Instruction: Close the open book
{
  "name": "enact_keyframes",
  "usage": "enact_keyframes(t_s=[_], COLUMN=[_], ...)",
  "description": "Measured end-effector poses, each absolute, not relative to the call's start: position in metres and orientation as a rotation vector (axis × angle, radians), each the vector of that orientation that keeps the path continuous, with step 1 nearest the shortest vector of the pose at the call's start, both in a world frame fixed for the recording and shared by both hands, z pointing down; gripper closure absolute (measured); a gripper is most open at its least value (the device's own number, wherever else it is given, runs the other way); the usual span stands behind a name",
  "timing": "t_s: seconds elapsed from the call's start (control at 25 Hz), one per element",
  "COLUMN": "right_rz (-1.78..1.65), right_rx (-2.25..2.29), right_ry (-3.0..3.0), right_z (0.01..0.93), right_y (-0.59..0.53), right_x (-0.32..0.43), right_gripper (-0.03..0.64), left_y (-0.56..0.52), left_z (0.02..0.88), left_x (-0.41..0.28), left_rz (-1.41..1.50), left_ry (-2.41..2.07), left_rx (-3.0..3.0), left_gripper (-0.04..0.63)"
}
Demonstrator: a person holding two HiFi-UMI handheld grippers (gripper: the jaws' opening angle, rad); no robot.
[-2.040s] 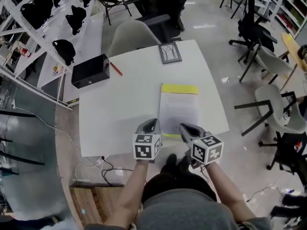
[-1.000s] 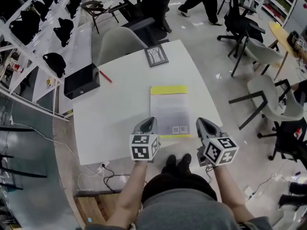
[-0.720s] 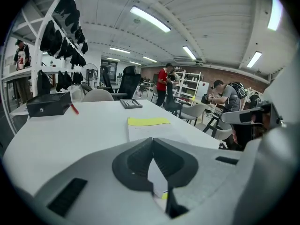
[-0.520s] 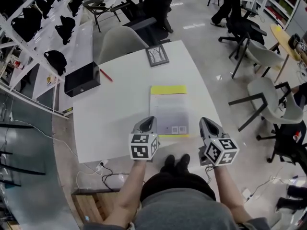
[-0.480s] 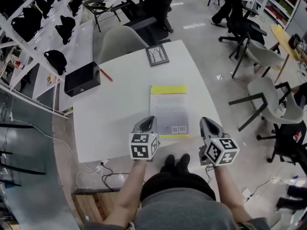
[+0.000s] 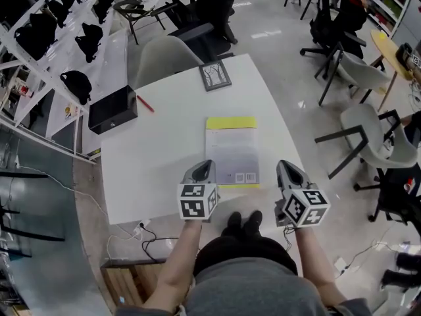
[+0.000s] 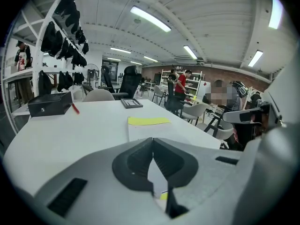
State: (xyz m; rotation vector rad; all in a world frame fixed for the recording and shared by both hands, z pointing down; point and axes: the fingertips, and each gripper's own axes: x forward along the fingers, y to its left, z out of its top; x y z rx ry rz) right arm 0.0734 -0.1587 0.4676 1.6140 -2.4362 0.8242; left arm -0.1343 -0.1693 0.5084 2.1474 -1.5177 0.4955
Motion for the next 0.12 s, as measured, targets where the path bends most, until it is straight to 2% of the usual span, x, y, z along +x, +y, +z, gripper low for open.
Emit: enact_keyframes(t_s=[0.12], right_rz=[0.826], right_rx=[1.611], right_ry=[-2.432], right_z=[0.4694], right_y=[-0.1578], right_x=[0.0750], right_gripper=[0.614], left_y=[-0.1684], left_z=[0.5103], left_x=[-0.1332], left_rz=[0.496], left_ry=[-1.518], left_rx=[2.142], left_gripper=[0.589])
